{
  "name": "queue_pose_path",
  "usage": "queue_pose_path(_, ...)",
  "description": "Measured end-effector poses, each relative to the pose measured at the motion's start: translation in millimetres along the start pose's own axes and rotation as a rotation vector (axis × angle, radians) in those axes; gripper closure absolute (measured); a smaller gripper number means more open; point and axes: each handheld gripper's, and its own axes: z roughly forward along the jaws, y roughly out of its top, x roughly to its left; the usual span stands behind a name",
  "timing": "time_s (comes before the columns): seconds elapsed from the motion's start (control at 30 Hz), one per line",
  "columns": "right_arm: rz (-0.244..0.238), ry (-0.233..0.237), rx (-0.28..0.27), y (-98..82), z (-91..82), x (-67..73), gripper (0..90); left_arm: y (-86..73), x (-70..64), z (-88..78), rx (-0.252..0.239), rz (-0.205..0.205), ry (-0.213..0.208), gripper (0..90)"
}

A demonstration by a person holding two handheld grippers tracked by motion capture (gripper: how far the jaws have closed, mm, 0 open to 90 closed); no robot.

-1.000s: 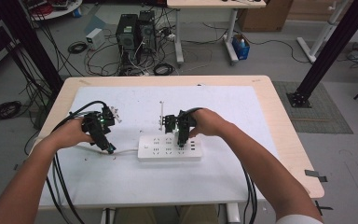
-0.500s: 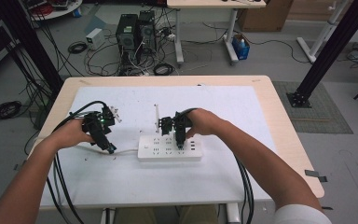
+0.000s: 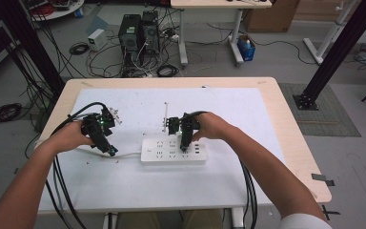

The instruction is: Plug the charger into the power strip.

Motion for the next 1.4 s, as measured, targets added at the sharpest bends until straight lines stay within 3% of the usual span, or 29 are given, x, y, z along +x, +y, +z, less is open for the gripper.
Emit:
queue_pose_path(0.03,0.055,0.006,-0.032,-4.7,-2.3,-5.5,35.6,-1.1,0.0,-0.6,-0.009,-0.01,0.006,19.8)
queue_pose_path(0.13,0.134,0.024,-0.12,-15.0,-15.3,-13.2,20.5,-3.0,0.6,-3.3,-0.041,-0.01,0.016,19.8)
queue_pose_path(0.2,0.195,0.046,-0.174,-22.9,-25.2,-18.6,20.4,-2.9,1.1,-6.1,-0.048,-0.002,0.025,19.8)
queue_pose_path(0.3,0.254,0.011,-0.238,-35.3,-38.7,-21.2,16.6,-2.7,-0.7,-7.3,-0.054,-0.004,0.029,19.8)
queue_pose_path(0.33,0.265,0.001,-0.246,-39.2,-41.9,-22.0,10.8,-2.6,-0.7,-7.6,-0.051,0.003,0.031,19.8)
queue_pose_path(0.53,0.316,-0.087,-0.33,-66.5,-64.8,-17.6,10.7,-2.4,-2.4,-8.8,-0.054,0.001,0.036,19.8)
queue_pose_path(0.6,0.333,-0.092,-0.352,-76.5,-72.8,-16.0,9.5,-1.9,-3.2,-9.8,-0.051,0.004,0.04,19.8)
queue_pose_path(0.63,0.338,-0.104,-0.37,-81.1,-76.1,-15.4,1.9,-1.5,-4.1,-10.0,-0.056,-0.001,0.041,19.8)
queue_pose_path(0.87,0.413,-0.152,-0.367,-118.3,-94.4,1.4,0.9,1.1,-8.0,-14.7,-0.07,0.013,0.051,19.8)
queue_pose_path(1.03,0.453,-0.18,-0.319,-148.1,-93.7,20.2,0.9,0.6,-9.6,-15.0,-0.067,0.012,0.059,19.8)
queue_pose_path(1.17,0.502,-0.191,-0.323,-169.7,-92.3,30.9,0.9,1.5,-9.6,-15.5,-0.078,0.006,0.063,19.8)
queue_pose_path(1.3,0.509,-0.19,-0.307,-181.2,-88.7,38.3,0.9,0.6,-8.1,-16.2,-0.07,0.017,0.074,19.8)
queue_pose_path(1.4,0.517,-0.19,-0.309,-184.7,-87.4,41.1,0.9,-2.0,-7.5,-16.1,-0.091,-0.005,0.077,19.8)
